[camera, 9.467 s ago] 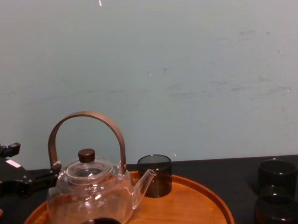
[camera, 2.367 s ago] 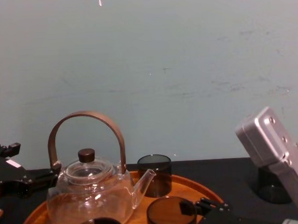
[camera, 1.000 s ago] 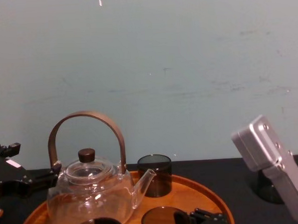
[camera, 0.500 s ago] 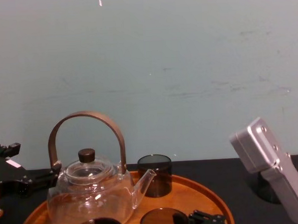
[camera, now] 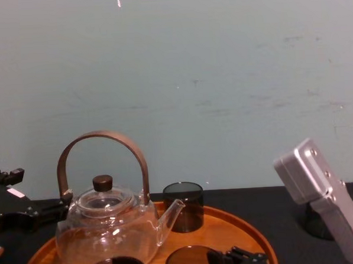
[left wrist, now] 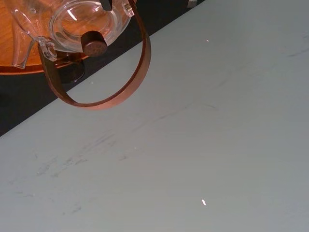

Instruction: Pick up the glass from the table and place it on the tray.

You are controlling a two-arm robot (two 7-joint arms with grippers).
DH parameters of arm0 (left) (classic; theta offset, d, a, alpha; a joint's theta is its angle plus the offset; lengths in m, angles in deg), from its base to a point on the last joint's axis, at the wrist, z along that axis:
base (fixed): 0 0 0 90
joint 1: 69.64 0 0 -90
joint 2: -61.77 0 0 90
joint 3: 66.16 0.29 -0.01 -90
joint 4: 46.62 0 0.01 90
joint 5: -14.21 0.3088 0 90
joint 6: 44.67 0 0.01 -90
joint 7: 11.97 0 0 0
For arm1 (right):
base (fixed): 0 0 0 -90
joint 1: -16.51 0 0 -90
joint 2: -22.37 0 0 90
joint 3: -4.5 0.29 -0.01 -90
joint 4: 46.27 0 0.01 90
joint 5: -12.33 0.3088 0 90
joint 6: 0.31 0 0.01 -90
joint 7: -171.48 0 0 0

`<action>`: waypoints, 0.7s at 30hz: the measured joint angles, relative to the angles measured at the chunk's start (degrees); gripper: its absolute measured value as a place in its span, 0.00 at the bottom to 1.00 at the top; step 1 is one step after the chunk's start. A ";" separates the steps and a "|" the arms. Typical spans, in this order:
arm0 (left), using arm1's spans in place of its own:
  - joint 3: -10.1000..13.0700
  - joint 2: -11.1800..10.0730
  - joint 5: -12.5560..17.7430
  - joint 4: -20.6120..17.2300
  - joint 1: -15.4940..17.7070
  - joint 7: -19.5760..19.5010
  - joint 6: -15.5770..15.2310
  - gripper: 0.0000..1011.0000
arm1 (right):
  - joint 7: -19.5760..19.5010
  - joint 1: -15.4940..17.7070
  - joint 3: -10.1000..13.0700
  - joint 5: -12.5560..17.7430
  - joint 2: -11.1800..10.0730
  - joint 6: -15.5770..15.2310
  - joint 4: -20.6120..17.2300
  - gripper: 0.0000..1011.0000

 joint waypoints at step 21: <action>0.00 0.00 0.00 0.00 0.00 0.00 0.00 1.00 | -1.41 3.61 1.07 0.83 -3.14 -1.73 -6.44 0.99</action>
